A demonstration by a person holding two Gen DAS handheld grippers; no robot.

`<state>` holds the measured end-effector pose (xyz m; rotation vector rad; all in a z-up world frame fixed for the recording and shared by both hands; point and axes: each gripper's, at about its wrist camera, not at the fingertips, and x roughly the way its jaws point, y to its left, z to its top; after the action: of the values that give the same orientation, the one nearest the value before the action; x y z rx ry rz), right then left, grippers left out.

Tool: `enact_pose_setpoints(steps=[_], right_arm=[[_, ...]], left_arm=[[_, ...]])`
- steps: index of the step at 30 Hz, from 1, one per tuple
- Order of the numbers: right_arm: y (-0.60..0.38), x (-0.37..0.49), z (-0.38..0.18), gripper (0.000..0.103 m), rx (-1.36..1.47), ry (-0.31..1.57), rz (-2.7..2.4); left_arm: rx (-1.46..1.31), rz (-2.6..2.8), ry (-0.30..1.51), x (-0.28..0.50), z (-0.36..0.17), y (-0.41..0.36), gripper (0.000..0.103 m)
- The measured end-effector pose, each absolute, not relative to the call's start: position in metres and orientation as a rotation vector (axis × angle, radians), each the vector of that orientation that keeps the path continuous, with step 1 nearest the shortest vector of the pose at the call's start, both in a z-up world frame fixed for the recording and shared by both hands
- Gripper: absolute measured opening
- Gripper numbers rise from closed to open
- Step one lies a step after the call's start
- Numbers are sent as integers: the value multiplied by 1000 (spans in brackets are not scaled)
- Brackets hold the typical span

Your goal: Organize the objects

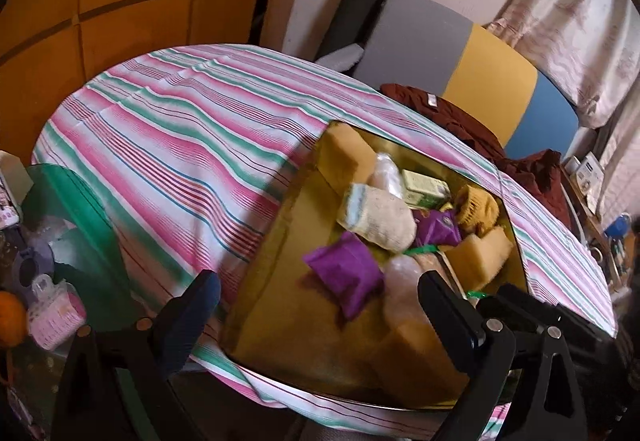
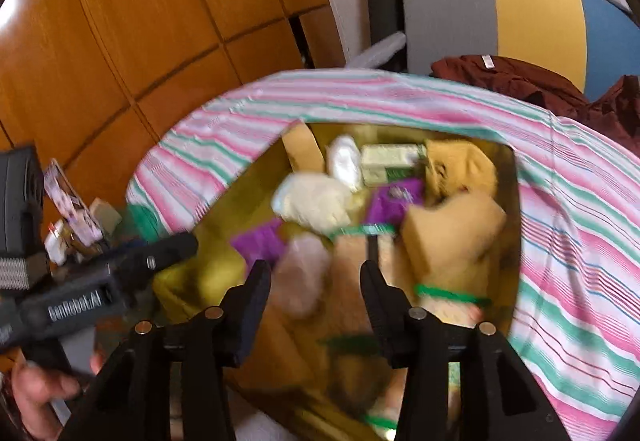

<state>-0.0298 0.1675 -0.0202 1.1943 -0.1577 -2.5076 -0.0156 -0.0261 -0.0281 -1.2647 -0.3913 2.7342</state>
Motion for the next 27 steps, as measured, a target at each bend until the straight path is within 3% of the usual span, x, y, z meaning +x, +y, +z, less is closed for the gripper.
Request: enact_pose_setpoints(steps=[18,27], right_arm=[[124,-33,-41,40,1224,118,-2506],[145,-22,-22,40,1186,98,-2630]], left_arm=[[-1232,2773,-418,-12,-24,-30,100],[-1195,2718,-411,-10,-21,-20,100]])
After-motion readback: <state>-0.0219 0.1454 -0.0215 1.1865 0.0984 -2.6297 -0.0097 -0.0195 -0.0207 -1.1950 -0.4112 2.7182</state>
